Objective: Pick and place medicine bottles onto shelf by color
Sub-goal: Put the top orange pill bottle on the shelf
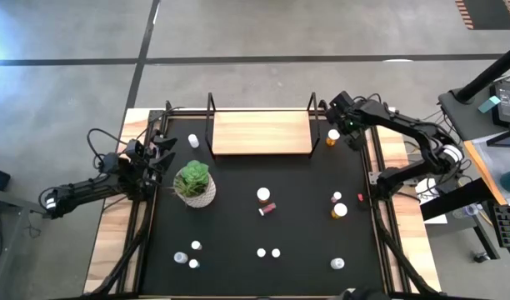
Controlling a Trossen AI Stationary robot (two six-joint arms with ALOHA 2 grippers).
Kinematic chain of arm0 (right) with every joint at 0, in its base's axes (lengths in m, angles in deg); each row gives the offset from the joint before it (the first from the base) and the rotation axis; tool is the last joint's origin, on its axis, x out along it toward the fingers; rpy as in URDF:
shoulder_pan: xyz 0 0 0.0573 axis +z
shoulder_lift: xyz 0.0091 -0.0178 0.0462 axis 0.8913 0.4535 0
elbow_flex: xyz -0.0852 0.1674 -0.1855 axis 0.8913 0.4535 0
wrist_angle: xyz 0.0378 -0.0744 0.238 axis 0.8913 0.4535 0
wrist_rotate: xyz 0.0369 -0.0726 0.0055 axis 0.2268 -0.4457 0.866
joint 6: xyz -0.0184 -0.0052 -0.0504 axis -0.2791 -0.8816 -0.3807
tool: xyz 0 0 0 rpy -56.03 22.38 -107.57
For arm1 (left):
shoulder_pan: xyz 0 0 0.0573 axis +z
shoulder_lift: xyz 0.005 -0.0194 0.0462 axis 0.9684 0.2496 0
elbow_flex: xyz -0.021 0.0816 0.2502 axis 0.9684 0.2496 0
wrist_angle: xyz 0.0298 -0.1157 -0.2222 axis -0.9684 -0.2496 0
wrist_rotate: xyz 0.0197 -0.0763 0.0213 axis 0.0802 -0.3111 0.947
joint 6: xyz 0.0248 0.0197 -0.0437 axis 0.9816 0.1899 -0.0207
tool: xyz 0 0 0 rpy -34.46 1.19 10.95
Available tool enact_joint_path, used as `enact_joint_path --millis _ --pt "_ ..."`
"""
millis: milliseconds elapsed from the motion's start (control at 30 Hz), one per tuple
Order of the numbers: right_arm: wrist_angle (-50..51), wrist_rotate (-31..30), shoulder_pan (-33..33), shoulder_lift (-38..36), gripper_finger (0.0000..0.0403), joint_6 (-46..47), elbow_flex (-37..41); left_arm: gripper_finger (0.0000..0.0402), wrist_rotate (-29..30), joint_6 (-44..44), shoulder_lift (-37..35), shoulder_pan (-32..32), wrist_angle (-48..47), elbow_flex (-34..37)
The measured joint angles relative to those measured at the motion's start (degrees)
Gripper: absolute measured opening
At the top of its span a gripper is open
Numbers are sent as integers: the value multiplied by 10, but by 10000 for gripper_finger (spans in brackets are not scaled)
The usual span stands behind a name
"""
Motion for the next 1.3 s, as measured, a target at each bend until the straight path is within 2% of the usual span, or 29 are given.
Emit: enact_joint_path --millis 467,567,1033,1167,1300 --pt "-25 36 0 92 377 -1 -16 233 0 0 0 0 0 0" --pt "-25 36 0 92 355 -6 -16 233 0 0 0 0 0 0" --pt "-25 36 0 89 207 -5 -16 233 0 0 0 0 0 0" --pt "-23 36 0 80 190 -5 -16 233 0 0 0 0 0 0" --pt "-12 32 0 52 193 -5 -16 233 0 0 0 0 0 0"
